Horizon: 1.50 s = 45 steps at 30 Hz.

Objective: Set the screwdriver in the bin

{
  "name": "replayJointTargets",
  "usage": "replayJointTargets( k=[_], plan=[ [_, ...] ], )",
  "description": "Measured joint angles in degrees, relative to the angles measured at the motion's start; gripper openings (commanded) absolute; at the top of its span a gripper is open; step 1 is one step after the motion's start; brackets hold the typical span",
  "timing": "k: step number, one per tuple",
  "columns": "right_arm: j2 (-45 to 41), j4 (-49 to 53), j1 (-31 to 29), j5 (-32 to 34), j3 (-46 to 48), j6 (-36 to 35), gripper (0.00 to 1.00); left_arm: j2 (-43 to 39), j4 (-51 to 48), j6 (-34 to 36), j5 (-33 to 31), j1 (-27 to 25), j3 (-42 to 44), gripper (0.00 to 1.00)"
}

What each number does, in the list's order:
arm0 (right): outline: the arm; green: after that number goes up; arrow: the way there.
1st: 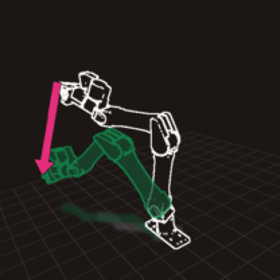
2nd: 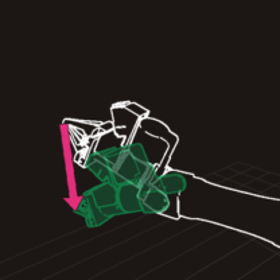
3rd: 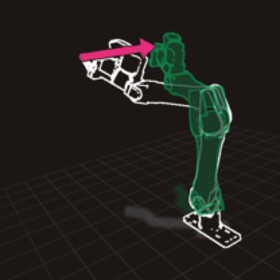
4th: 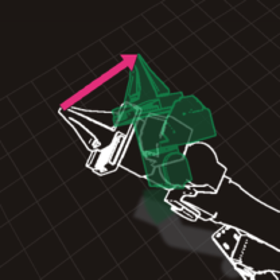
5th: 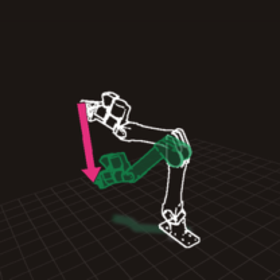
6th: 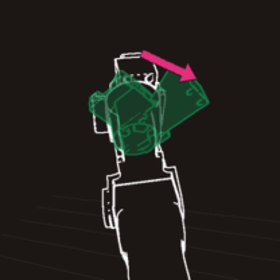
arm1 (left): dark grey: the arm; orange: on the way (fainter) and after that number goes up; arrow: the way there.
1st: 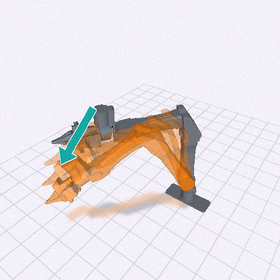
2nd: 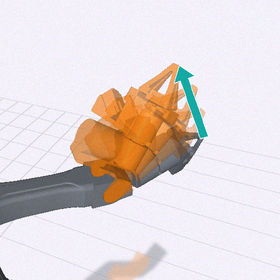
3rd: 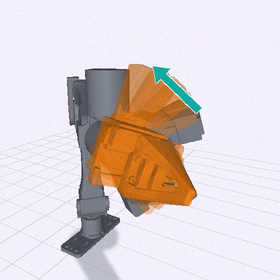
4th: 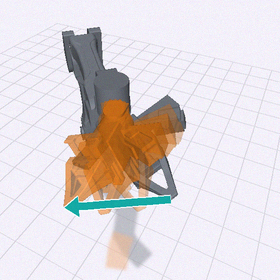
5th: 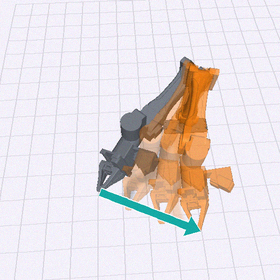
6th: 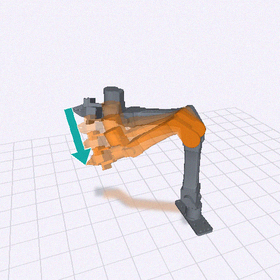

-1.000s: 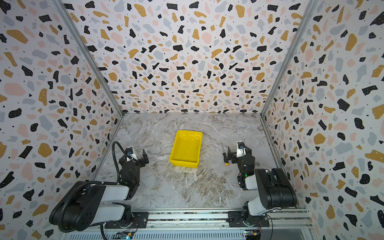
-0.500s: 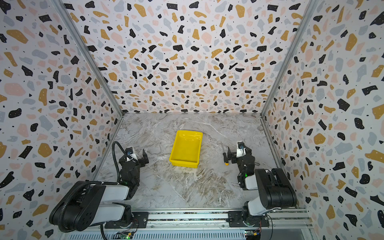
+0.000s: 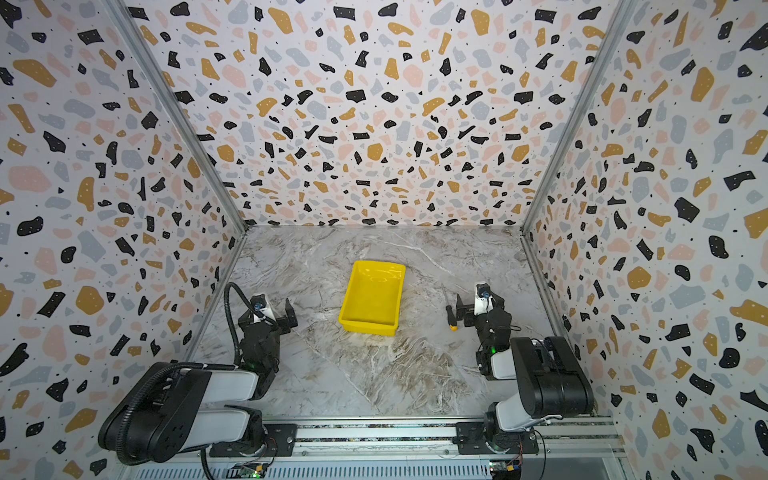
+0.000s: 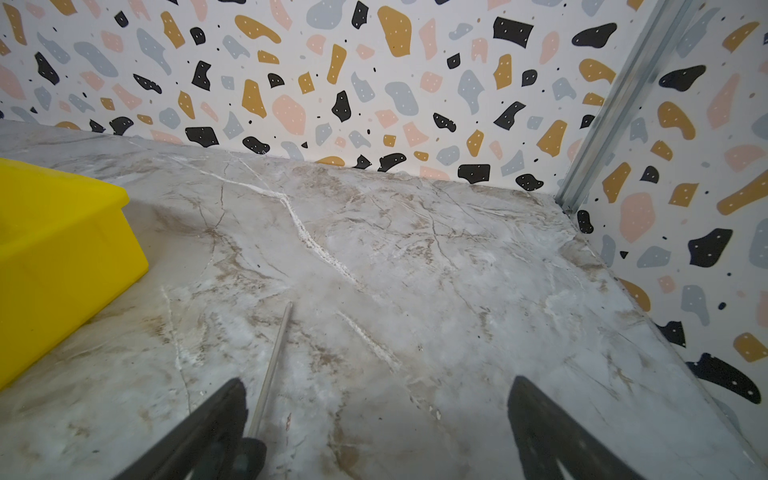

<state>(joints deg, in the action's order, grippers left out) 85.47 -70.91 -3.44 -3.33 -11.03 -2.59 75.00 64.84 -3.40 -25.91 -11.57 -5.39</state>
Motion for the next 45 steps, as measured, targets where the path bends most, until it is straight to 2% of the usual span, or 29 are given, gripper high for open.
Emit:
replayJointTargets(
  k=[3, 6, 9, 11, 13, 15, 18, 20, 24, 31, 34, 45],
  plan=[
    [-6.6, 4.6, -2.3, 3.6, 1.0, 0.0, 0.99, -6.0, -10.8, -0.3, 0.0, -0.1, -3.7, 1.00],
    [-18.3, 16.2, -6.5, 8.4, -1.7, 0.0, 0.99, -12.5, -26.5, -1.8, 0.2, -0.5, -13.6, 1.00],
    [-27.7, 29.8, -9.9, 11.3, -8.5, 1.2, 0.99, -18.4, -38.1, -6.3, 1.6, -1.3, -21.1, 1.00],
    [-32.2, 38.6, -11.4, 13.3, -13.5, 6.0, 0.99, -22.7, -44.5, -10.7, 3.5, -1.6, -22.8, 1.00],
    [-35.3, 48.3, -11.7, 16.0, -17.5, 14.4, 0.99, -26.8, -51.6, -14.8, 6.8, -1.7, -22.7, 1.00],
    [-37.1, 55.8, -10.7, 17.6, -18.2, 22.0, 0.99, -29.9, -56.8, -18.0, 9.7, -1.7, -21.1, 1.00],
    [-38.4, 64.7, -8.1, 16.3, -15.2, 28.7, 0.99, -34.7, -63.4, -21.8, 12.2, -1.7, -16.7, 1.00],
    [-38.4, 68.4, -8.4, 16.4, -11.6, 31.0, 0.99, -37.6, -65.8, -24.3, 13.6, -1.7, -13.0, 1.00],
    [-39.9, 73.3, -13.0, 16.4, -5.6, 33.4, 0.99, -39.5, -67.9, -27.6, 14.4, -1.7, -8.3, 1.00],
    [-41.6, 71.4, -20.0, 19.2, -4.6, 33.9, 0.99, -31.9, -67.6, -31.0, 7.5, -1.7, -9.4, 1.00],
    [-40.6, 71.3, -21.4, 20.2, -4.6, 34.0, 0.99, -30.5, -68.0, -32.0, 5.7, -1.7, -9.7, 1.00],
    [-38.3, 70.9, -22.6, 22.6, -4.6, 34.5, 0.99, -35.7, -67.5, -34.8, 2.6, -1.7, -8.5, 0.94]
  ],
)
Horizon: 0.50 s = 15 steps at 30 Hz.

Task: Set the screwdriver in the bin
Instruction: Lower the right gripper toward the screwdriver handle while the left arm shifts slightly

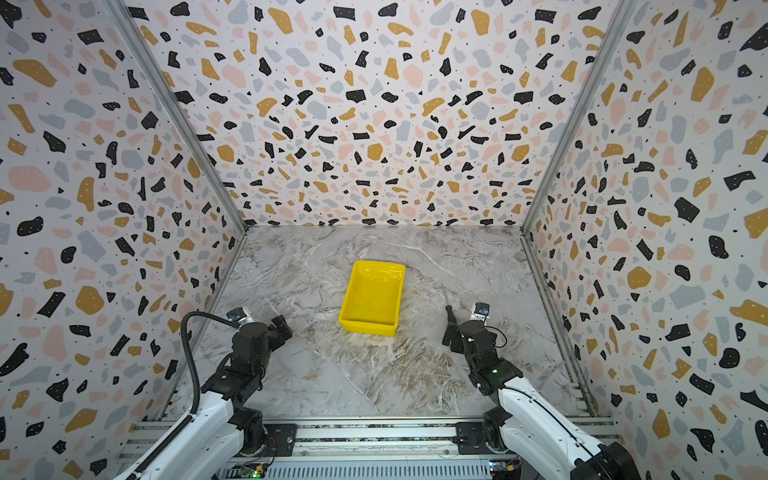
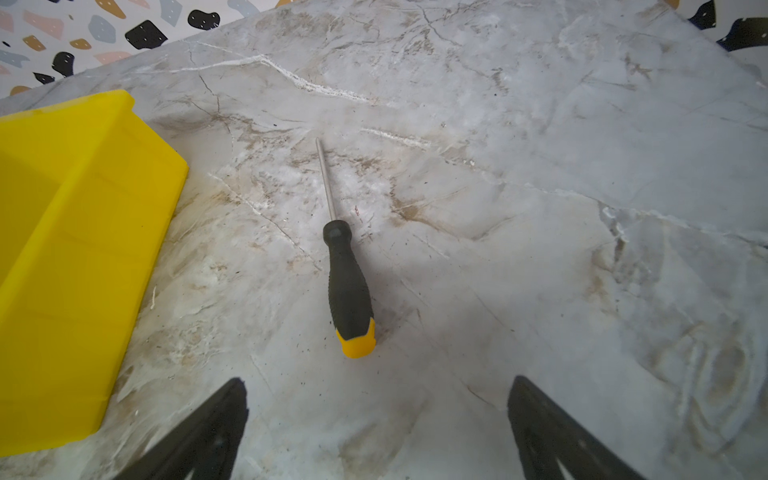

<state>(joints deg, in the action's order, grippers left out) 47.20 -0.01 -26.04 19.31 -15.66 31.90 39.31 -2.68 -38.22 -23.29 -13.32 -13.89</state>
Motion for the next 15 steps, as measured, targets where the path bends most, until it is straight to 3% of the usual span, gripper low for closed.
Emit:
replayJointTargets(
  k=[10, 12, 14, 15],
  plan=[
    [6.6, 0.2, -0.4, 0.7, -2.5, 0.1, 0.99, 1.3, 0.1, -0.5, -0.3, 0.0, 0.2, 0.94],
    [10.6, 2.1, 0.0, -0.2, -6.1, 0.1, 1.00, 1.5, 0.0, -0.8, -0.8, 0.0, 0.2, 0.98],
    [16.0, 4.7, 0.8, -1.7, -12.2, -0.4, 0.90, 1.4, -0.3, -1.2, -1.3, 0.0, 0.2, 0.98],
    [18.9, 5.9, 1.2, -2.2, -15.7, -0.3, 0.90, 1.3, -0.3, -1.4, -1.4, 0.0, 0.2, 0.99]
  ],
)
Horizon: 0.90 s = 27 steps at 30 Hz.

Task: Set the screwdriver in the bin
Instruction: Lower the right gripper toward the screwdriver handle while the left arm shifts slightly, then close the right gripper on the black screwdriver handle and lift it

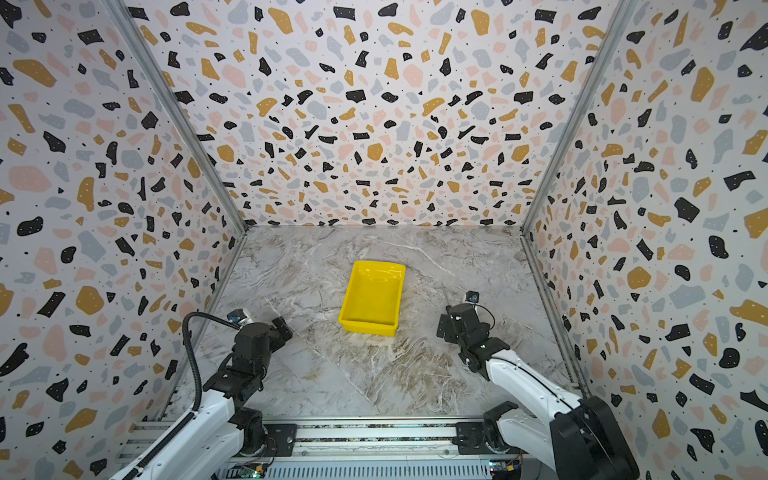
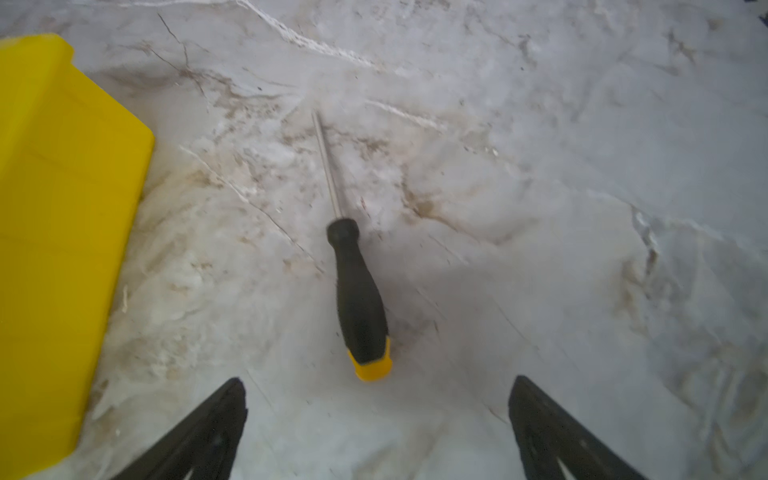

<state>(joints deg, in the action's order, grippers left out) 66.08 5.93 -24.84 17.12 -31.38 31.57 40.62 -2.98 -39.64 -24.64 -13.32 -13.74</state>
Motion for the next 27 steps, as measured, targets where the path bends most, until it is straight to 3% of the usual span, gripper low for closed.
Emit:
replayJointTargets(
  k=[6, 9, 18, 22, 27],
  plan=[
    [17.0, 10.8, 5.9, -7.0, -22.8, -2.3, 0.91, -1.2, 0.0, -0.3, -0.6, 0.0, 0.0, 0.98],
    [22.4, 16.5, 7.9, -9.7, -29.1, -3.9, 0.87, -1.3, 0.0, -0.3, -1.0, 0.0, 0.0, 0.98],
    [25.2, 23.7, 7.9, -12.3, -27.2, -6.4, 0.60, 0.8, 0.3, -0.2, -0.9, 0.0, 0.0, 0.97],
    [25.6, 23.6, 7.9, -12.6, -25.9, -6.8, 0.53, 2.3, 1.8, 0.9, 2.0, 0.0, 0.2, 1.00],
    [25.7, 22.6, 7.9, -12.8, -24.5, -7.3, 0.51, 3.9, 9.8, 3.4, 10.3, -2.1, 3.4, 1.00]
  ],
)
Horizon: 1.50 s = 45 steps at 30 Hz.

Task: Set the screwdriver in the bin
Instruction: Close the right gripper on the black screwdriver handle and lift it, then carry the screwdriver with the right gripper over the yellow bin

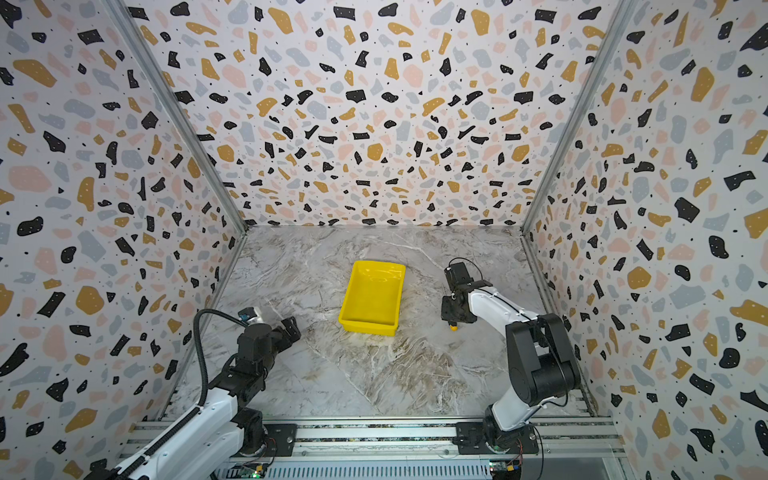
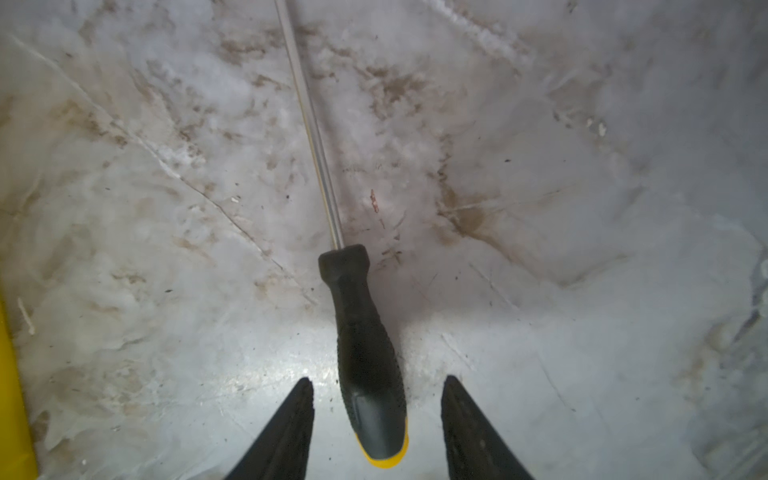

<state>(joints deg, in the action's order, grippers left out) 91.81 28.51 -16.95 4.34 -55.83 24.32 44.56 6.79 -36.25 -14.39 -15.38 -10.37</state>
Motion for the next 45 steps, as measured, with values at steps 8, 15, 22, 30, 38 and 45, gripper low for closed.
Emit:
replayJointTargets(
  k=[8, 15, 22, 30, 38, 45],
  plan=[
    [2.1, -2.6, 0.0, -0.3, 0.7, -0.1, 0.45, 4.0, 1.1, 0.7, 1.3, -1.6, -0.5, 1.00],
    [3.0, -3.7, 0.0, -0.7, 2.4, -0.2, 0.39, 8.9, 0.2, 0.0, 0.1, -1.6, -3.0, 1.00],
    [3.0, -4.5, 0.0, -0.9, 2.9, -0.1, 0.36, 10.3, -0.1, 0.0, 0.1, -1.6, -4.0, 1.00],
    [3.0, -4.9, 0.0, -0.9, 3.0, 0.3, 0.08, 9.6, -0.2, -0.4, -0.1, -1.6, -4.0, 1.00],
    [3.0, -1.9, -0.3, -0.9, 1.7, 4.2, 0.00, 9.6, -0.2, -0.4, -0.1, -1.6, -4.0, 1.00],
    [-0.3, 1.7, -5.3, -1.1, -2.1, 11.7, 0.00, 9.5, -0.2, -0.5, -0.1, -1.6, -4.0, 1.00]
  ],
)
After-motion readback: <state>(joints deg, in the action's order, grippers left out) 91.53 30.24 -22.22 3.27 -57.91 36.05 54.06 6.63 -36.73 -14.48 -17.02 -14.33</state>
